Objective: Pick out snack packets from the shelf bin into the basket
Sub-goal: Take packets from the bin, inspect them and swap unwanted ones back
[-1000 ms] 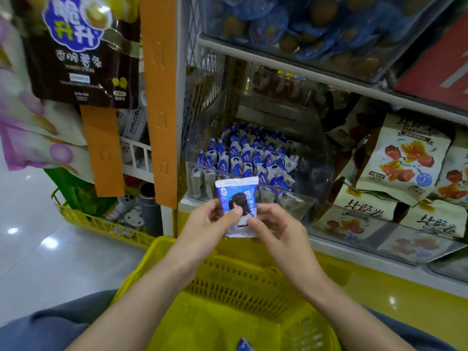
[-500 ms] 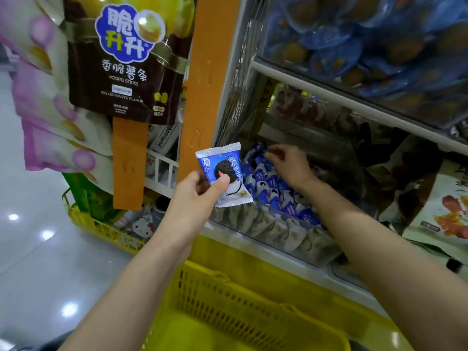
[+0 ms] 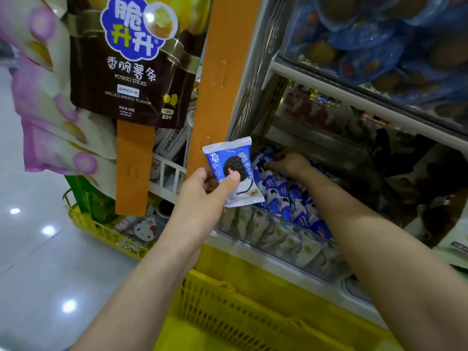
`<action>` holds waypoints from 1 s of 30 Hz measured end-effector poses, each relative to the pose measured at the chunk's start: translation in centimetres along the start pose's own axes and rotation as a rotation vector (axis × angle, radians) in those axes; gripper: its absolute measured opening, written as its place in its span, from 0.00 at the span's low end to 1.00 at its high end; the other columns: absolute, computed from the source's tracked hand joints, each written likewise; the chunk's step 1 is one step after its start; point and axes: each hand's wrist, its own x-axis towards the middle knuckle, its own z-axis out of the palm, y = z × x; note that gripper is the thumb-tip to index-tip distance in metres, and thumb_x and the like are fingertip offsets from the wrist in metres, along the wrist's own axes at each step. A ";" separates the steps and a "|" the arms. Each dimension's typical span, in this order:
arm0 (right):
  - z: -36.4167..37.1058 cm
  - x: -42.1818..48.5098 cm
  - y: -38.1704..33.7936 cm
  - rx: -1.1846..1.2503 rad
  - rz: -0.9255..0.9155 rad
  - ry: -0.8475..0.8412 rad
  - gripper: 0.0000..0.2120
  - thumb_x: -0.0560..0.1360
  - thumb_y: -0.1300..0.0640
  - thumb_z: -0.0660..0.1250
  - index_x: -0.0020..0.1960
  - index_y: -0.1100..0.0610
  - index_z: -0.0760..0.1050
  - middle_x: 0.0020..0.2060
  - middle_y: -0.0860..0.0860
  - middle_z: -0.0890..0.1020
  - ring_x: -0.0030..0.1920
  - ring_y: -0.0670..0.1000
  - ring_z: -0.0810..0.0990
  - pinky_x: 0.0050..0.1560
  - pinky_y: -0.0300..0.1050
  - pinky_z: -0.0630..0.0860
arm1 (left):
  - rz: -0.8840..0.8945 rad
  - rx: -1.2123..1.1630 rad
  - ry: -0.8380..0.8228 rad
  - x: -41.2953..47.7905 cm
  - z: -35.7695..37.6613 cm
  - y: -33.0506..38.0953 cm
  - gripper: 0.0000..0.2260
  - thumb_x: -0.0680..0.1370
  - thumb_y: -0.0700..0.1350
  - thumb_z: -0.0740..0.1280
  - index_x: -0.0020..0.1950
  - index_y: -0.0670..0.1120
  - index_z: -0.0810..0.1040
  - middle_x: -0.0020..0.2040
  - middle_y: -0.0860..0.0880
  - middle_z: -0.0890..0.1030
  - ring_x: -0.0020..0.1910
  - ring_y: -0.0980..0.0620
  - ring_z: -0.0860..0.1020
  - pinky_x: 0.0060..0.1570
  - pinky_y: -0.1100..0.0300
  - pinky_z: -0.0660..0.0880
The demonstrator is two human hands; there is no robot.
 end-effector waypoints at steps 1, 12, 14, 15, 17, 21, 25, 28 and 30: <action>-0.3 -0.4 0.0 0.048 -0.003 0.034 0.22 0.73 0.47 0.67 0.60 0.61 0.73 0.54 0.58 0.79 0.50 0.55 0.77 0.43 0.42 0.67 | -0.001 0.006 -0.006 -0.1 0.1 0.0 0.05 0.76 0.50 0.66 0.50 0.51 0.76 0.48 0.51 0.81 0.46 0.56 0.79 0.44 0.62 0.75; -4.9 -12.1 -0.8 0.987 -0.132 0.031 0.06 0.74 0.53 0.67 0.46 0.54 0.79 0.38 0.47 0.85 0.39 0.44 0.82 0.40 0.37 0.76 | -0.121 0.027 -0.054 -2.6 1.4 -0.9 0.09 0.80 0.49 0.60 0.53 0.45 0.73 0.40 0.50 0.77 0.27 0.57 0.74 0.22 0.67 0.70; -4.7 -14.6 -0.6 1.073 -0.188 -0.162 0.05 0.75 0.56 0.66 0.47 0.56 0.79 0.38 0.48 0.85 0.38 0.43 0.83 0.37 0.34 0.76 | -0.175 -0.048 -0.067 -3.3 1.4 -0.7 0.09 0.80 0.49 0.59 0.52 0.45 0.73 0.41 0.47 0.78 0.29 0.53 0.75 0.23 0.66 0.72; -4.4 -15.7 -0.5 1.052 -0.210 -0.224 0.06 0.74 0.57 0.66 0.49 0.57 0.79 0.40 0.49 0.85 0.39 0.44 0.83 0.38 0.34 0.77 | -0.203 -0.107 -0.091 -3.7 1.4 -0.4 0.11 0.80 0.51 0.58 0.52 0.45 0.74 0.40 0.46 0.79 0.30 0.52 0.75 0.24 0.65 0.73; -3.3 -17.6 -0.6 0.944 -0.225 -0.253 0.11 0.73 0.57 0.68 0.55 0.58 0.77 0.44 0.51 0.85 0.42 0.45 0.83 0.40 0.36 0.78 | -0.225 -0.193 -0.181 -4.3 1.2 -0.2 0.19 0.76 0.59 0.57 0.54 0.46 0.77 0.42 0.46 0.81 0.35 0.50 0.78 0.28 0.63 0.75; -1.5 -19.8 -1.2 0.697 -0.284 -0.094 0.11 0.72 0.57 0.70 0.53 0.57 0.76 0.42 0.51 0.81 0.37 0.47 0.81 0.37 0.36 0.79 | -0.181 -0.151 -0.307 -5.6 1.0 -0.3 0.29 0.67 0.63 0.64 0.62 0.48 0.75 0.55 0.46 0.81 0.47 0.50 0.81 0.35 0.62 0.76; -1.2 -20.8 -1.7 0.681 -0.360 -0.030 0.06 0.77 0.60 0.63 0.52 0.56 0.77 0.42 0.50 0.81 0.36 0.42 0.81 0.38 0.39 0.80 | -0.106 -0.137 -0.331 -6.2 0.9 -0.2 0.21 0.68 0.57 0.66 0.59 0.52 0.76 0.48 0.53 0.84 0.42 0.56 0.83 0.34 0.63 0.77; -1.4 -20.2 -1.1 0.503 -0.313 0.165 0.13 0.76 0.54 0.63 0.60 0.54 0.73 0.47 0.48 0.79 0.43 0.45 0.78 0.47 0.45 0.79 | -0.092 -0.168 -0.338 -6.0 0.7 -0.1 0.21 0.68 0.56 0.67 0.58 0.51 0.77 0.46 0.52 0.84 0.39 0.56 0.82 0.33 0.63 0.77; -1.6 -19.8 -0.5 0.576 -0.233 -0.014 0.14 0.76 0.51 0.63 0.59 0.56 0.75 0.45 0.50 0.81 0.43 0.46 0.78 0.48 0.45 0.78 | -0.089 -0.173 -0.376 -5.9 0.5 0.1 0.21 0.68 0.56 0.67 0.58 0.50 0.77 0.47 0.51 0.84 0.39 0.55 0.82 0.34 0.62 0.77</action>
